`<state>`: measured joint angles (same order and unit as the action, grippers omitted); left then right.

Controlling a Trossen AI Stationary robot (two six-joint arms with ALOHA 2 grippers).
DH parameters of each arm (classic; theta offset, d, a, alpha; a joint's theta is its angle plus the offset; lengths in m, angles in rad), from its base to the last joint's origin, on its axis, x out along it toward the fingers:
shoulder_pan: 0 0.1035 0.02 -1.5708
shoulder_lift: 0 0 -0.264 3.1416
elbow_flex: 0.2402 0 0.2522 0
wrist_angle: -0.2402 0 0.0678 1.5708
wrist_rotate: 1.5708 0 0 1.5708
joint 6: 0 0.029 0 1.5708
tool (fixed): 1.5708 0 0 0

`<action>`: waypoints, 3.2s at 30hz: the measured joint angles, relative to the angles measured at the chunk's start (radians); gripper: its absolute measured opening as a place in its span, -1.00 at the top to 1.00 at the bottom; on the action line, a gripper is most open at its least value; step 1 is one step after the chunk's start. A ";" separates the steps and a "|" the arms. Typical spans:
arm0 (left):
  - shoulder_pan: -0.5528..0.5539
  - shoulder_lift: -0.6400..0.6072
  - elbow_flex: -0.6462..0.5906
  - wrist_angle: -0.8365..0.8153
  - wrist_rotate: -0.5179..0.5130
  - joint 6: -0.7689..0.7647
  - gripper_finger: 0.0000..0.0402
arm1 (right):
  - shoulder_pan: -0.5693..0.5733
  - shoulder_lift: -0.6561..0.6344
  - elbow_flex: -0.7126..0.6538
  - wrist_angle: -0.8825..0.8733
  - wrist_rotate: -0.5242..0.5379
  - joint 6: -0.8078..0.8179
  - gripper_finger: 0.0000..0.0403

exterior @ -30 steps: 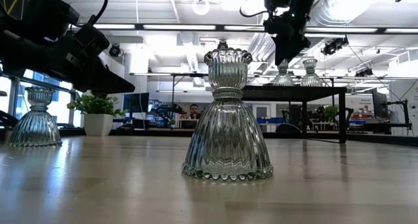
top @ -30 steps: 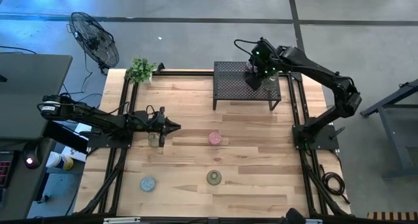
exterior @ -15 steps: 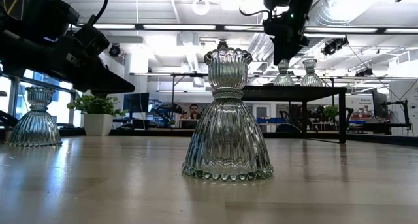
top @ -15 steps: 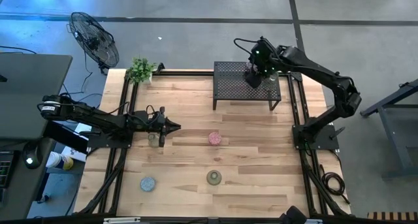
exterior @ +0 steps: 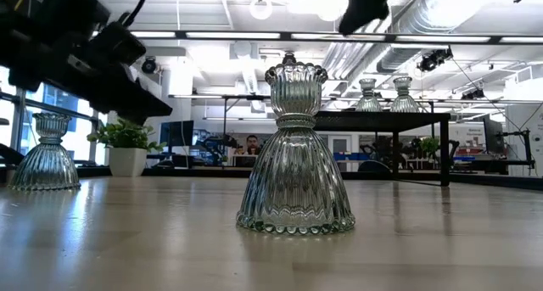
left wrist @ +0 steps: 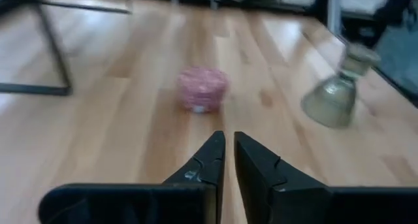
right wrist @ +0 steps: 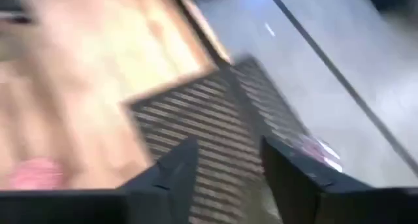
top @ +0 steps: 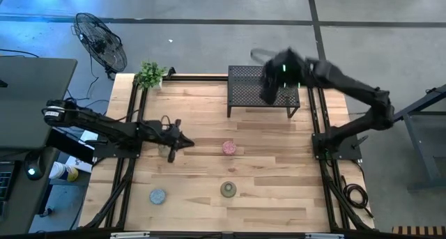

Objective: Pick & Place candle stick holders
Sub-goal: Put the blue scented candle on the shelf

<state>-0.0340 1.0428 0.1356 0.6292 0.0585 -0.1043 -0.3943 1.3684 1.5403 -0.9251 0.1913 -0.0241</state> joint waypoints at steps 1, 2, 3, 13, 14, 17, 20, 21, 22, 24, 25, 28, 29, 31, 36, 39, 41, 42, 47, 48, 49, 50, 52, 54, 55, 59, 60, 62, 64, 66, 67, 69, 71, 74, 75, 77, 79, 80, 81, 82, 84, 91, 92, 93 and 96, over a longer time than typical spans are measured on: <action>-0.030 0.000 0.039 -0.077 -0.025 0.012 0.87 | 0.043 -0.029 -0.057 0.057 -0.001 -0.001 0.40; -0.063 0.000 0.080 -0.163 -0.055 0.026 0.90 | 0.087 -0.062 -0.118 0.118 0.002 0.002 0.52; -0.099 0.001 0.123 -0.249 -0.085 0.037 0.93 | 0.132 -0.091 -0.181 0.186 0.014 0.013 0.63; -0.513 0.032 0.559 -0.984 -0.312 -0.151 1.00 | 0.589 -0.269 -0.698 0.783 0.302 0.050 0.83; -0.542 0.046 0.592 -1.049 -0.309 -0.220 0.99 | 0.625 -0.271 -0.725 0.828 0.332 0.050 0.84; -0.625 0.105 0.681 -1.216 -0.308 -0.429 0.99 | 0.711 -0.270 -0.797 0.930 0.390 0.050 0.90; -0.736 0.169 0.743 -1.346 -0.309 -0.606 0.98 | 0.770 -0.270 -0.847 1.022 0.427 0.048 0.98; -0.768 0.190 0.762 -1.368 -0.304 -0.665 0.97 | 0.783 -0.270 -0.859 1.045 0.440 0.045 0.99; -0.798 0.210 0.779 -1.387 -0.292 -0.726 0.95 | 0.794 -0.270 -0.868 1.058 0.455 0.045 0.98; -0.850 0.252 0.809 -1.433 -0.264 -0.854 0.85 | 0.808 -0.270 -0.872 1.057 0.471 0.048 0.96; -0.871 0.272 0.823 -1.455 -0.254 -0.919 0.78 | 0.812 -0.270 -0.872 1.057 0.479 0.049 0.95; -0.929 0.322 0.854 -1.498 -0.242 -1.099 0.49 | 0.816 -0.270 -0.872 1.058 0.490 0.045 0.95; -0.943 0.334 0.859 -1.501 -0.237 -1.147 0.37 | 0.815 -0.270 -0.872 1.058 0.491 0.045 0.95; -0.963 0.353 0.861 -1.502 -0.229 -1.225 0.11 | 0.815 -0.270 -0.872 1.058 0.491 0.042 0.97; -0.968 0.400 0.861 -1.505 -0.226 -1.278 -0.55 | 0.813 -0.270 -0.872 1.058 0.488 0.023 0.99; -0.968 0.423 0.861 -1.500 -0.226 -1.254 -0.86 | 0.813 -0.270 -0.872 1.058 0.488 0.023 0.98; -0.968 0.439 0.861 -1.507 -0.231 -1.243 -0.95 | 0.813 -0.270 -0.872 1.058 0.487 0.023 0.99; -0.968 0.448 0.861 -1.511 -0.231 -1.239 -0.96 | 0.813 -0.270 -0.872 1.058 0.487 0.023 0.99; -0.968 0.500 0.861 -1.494 -0.234 -1.236 -0.87 | 0.813 -0.270 -0.872 1.058 0.487 0.019 0.99; -0.968 0.512 0.861 -1.479 -0.234 -1.234 -0.87 | 0.813 -0.270 -0.872 1.058 0.487 0.019 0.99; -0.968 0.526 0.861 -1.465 -0.232 -1.228 -0.87 | 0.813 -0.270 -0.872 1.058 0.487 0.019 1.00; -0.968 0.539 0.861 -1.457 -0.228 -1.222 -0.88 | 0.813 -0.270 -0.872 1.058 0.487 0.019 1.00; -0.968 0.561 0.861 -1.464 -0.218 -1.210 -0.89 | 0.813 -0.270 -0.872 1.058 0.487 0.018 0.99; -0.968 0.580 0.861 -1.469 -0.206 -1.207 -0.89 | 0.813 -0.270 -0.872 1.058 0.487 0.019 0.99; -0.968 0.587 0.860 -1.467 -0.204 -1.208 -0.89 | 0.813 -0.270 -0.872 1.058 0.487 0.019 0.99; -0.968 0.607 0.860 -1.458 -0.199 -1.209 -0.87 | 0.813 -0.270 -0.872 1.057 0.487 0.018 0.99; -0.968 0.612 0.860 -1.458 -0.198 -1.209 -0.85 | 0.813 -0.270 -0.872 1.057 0.488 0.017 0.99; -0.968 0.622 0.860 -1.454 -0.196 -1.209 -0.77 | 0.813 -0.270 -0.872 1.057 0.488 0.016 0.99; -0.968 0.626 0.859 -1.455 -0.194 -1.207 -0.66 | 0.813 -0.270 -0.871 1.057 0.489 0.016 1.00; -0.966 0.626 0.859 -1.454 -0.195 -1.192 -0.53 | 0.813 -0.270 -0.871 1.057 0.489 0.016 0.99; -0.957 0.625 0.859 -1.455 -0.195 -1.179 -0.47 | 0.813 -0.270 -0.871 1.057 0.490 0.016 0.99; -0.941 0.619 0.859 -1.458 -0.184 -1.143 -0.41 | 0.813 -0.270 -0.871 1.057 0.490 0.016 0.99; -0.913 0.609 0.863 -1.470 -0.175 -1.086 -0.41 | 0.813 -0.269 -0.871 1.057 0.490 0.016 1.00; -0.852 0.583 0.902 -1.480 -0.181 -0.948 -0.41 | 0.813 -0.269 -0.871 1.057 0.490 0.016 0.99; -0.825 0.569 0.922 -1.485 -0.201 -0.890 -0.41 | 0.813 -0.269 -0.871 1.057 0.490 0.016 0.99; -0.763 0.549 0.968 -1.490 -0.248 -0.761 -0.41 | 0.813 -0.269 -0.871 1.057 0.490 0.016 1.00; -0.699 0.543 1.018 -1.479 -0.300 -0.622 -0.41 | 0.813 -0.269 -0.871 1.057 0.490 0.016 1.00; -0.664 0.541 1.045 -1.469 -0.314 -0.551 -0.41 | 0.813 -0.269 -0.871 1.055 0.490 0.016 0.99; -0.631 0.540 1.068 -1.442 -0.320 -0.480 -0.41 | 0.813 -0.269 -0.871 1.053 0.490 0.016 0.99; -0.602 0.540 1.085 -1.407 -0.324 -0.413 -0.41 | 0.813 -0.269 -0.871 1.050 0.490 0.016 0.99; -0.539 0.545 1.092 -1.353 -0.319 -0.292 -0.41 | 0.813 -0.269 -0.871 1.043 0.490 0.021 1.00; -0.356 0.634 1.079 -1.244 -0.230 -0.049 -0.41 | 0.813 -0.269 -0.871 1.033 0.487 0.023 1.00; -0.342 0.651 1.078 -1.238 -0.233 -0.023 -0.41 | 0.813 -0.269 -0.871 1.032 0.487 0.023 1.00; -0.327 0.670 1.078 -1.216 -0.229 0.002 -0.41 | 0.813 -0.269 -0.871 1.032 0.487 0.023 1.00; -0.286 0.718 1.078 -1.162 -0.205 0.061 -0.41 | 0.813 -0.269 -0.871 1.033 0.487 0.023 0.99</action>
<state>-0.3197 1.7603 1.2133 -0.5329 -0.1461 -0.0438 0.4191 1.0992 0.6693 0.1074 0.6781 -0.0007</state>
